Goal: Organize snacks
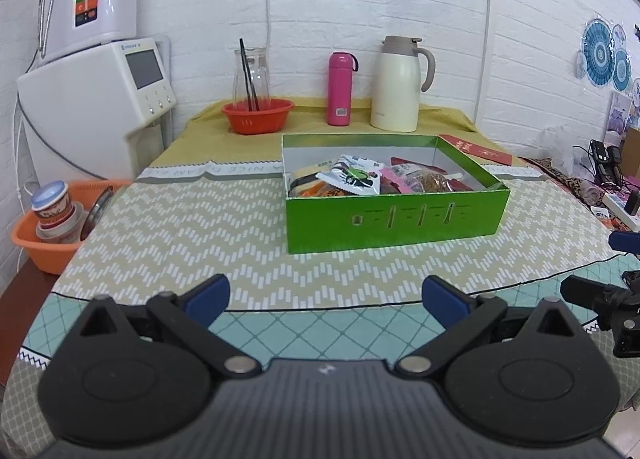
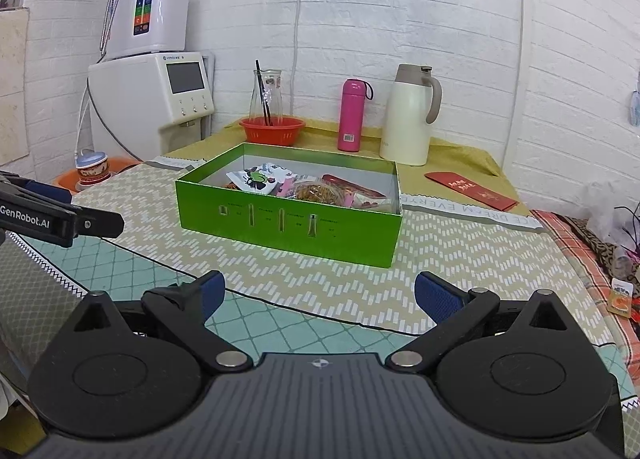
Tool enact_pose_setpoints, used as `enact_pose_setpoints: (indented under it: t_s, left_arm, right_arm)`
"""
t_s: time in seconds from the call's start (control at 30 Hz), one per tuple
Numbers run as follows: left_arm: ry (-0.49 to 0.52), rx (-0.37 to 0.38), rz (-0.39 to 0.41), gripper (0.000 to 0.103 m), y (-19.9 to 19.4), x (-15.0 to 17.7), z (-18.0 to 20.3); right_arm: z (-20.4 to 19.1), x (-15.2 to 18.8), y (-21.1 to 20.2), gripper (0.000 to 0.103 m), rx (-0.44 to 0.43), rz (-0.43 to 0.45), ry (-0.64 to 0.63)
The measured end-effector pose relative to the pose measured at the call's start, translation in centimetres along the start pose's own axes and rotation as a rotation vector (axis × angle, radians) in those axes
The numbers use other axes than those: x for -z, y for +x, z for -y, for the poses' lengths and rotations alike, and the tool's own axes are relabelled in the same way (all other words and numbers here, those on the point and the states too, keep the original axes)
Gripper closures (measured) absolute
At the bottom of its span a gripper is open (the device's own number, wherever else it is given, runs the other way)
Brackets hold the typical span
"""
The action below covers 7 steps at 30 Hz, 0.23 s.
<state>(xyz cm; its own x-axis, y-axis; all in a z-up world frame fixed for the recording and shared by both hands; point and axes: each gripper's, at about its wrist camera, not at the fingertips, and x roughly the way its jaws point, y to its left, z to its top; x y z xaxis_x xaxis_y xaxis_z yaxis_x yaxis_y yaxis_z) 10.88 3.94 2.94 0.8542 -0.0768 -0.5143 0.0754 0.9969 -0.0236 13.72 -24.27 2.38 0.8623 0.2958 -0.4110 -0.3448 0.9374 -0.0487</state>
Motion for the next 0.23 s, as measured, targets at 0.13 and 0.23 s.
enact_pose_setpoints:
  t_s: [0.13,0.23]
  left_arm:
    - [0.002,-0.001,-0.002,0.001,-0.07,0.05,0.07]
    - [0.003,-0.009,-0.008,0.001,0.00,0.07,0.10]
  right_arm:
    - [0.10,0.00,0.05,0.000,0.006,-0.003,0.004]
    - [0.22,0.04,0.07,0.000,0.007,-0.004,0.008]
